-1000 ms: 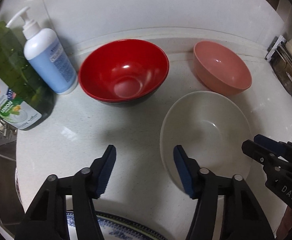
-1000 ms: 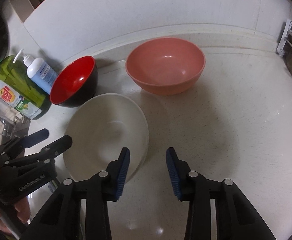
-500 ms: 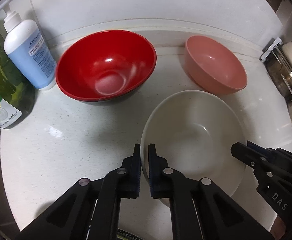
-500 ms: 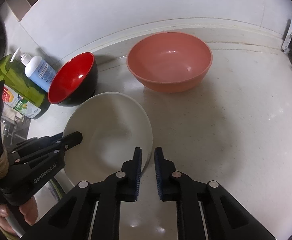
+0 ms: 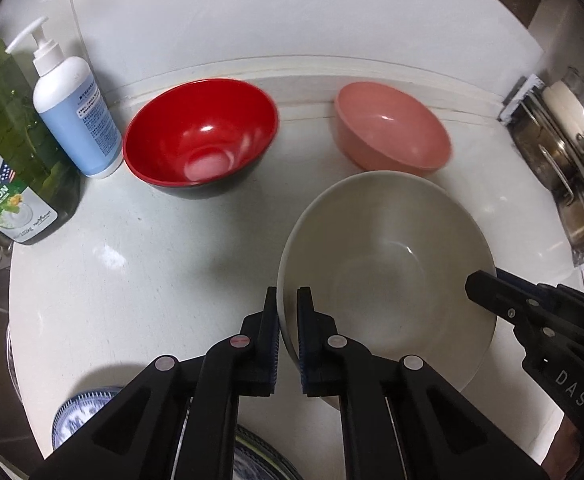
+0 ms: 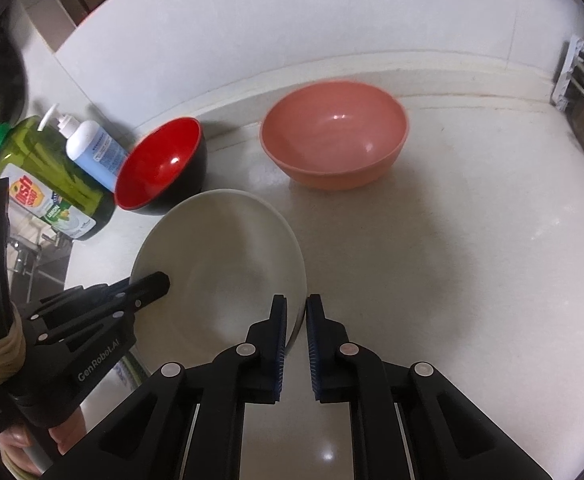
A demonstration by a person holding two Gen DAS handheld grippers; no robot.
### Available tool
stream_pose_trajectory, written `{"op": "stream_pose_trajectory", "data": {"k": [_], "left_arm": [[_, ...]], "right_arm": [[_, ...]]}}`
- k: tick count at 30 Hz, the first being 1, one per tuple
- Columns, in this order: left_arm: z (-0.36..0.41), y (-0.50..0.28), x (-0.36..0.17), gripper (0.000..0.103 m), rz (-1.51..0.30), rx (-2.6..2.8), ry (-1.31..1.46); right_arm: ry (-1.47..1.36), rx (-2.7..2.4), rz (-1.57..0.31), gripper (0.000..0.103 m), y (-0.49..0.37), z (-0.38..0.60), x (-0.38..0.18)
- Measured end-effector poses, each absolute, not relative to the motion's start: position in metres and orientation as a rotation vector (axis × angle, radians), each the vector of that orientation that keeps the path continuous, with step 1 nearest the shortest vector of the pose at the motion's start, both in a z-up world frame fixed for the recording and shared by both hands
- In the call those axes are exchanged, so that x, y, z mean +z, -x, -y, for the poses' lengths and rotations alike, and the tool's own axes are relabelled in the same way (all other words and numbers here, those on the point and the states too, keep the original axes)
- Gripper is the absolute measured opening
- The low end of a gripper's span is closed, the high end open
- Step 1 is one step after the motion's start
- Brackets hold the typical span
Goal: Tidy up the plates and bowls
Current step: 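Close both grippers on the cream bowl's rim, then carry the cream bowl toward the plate stack and lower it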
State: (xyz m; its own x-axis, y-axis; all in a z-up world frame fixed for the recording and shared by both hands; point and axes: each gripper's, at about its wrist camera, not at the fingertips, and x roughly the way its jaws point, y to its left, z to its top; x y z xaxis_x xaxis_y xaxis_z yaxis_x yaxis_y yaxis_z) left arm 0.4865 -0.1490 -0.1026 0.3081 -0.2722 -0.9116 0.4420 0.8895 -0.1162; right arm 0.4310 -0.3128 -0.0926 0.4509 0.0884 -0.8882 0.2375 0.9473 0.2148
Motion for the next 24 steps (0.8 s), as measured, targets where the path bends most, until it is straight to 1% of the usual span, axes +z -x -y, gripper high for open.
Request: {"op": "stream_pose_trajectory", "data": {"k": [11,24], "left_arm": [[0.15,-0.435,-0.081,0.009,-1.152,-0.51,-0.152],[0.176,-0.382,-0.097,0.01,-1.196,-0.531,-0.162]], "right_arm": [[-0.29,-0.115,-1.065,0.012,-0.382,0.317,-0.066],[-0.293,-0.131,-1.087,0.012,-0.327,0.333,-0.069]]}}
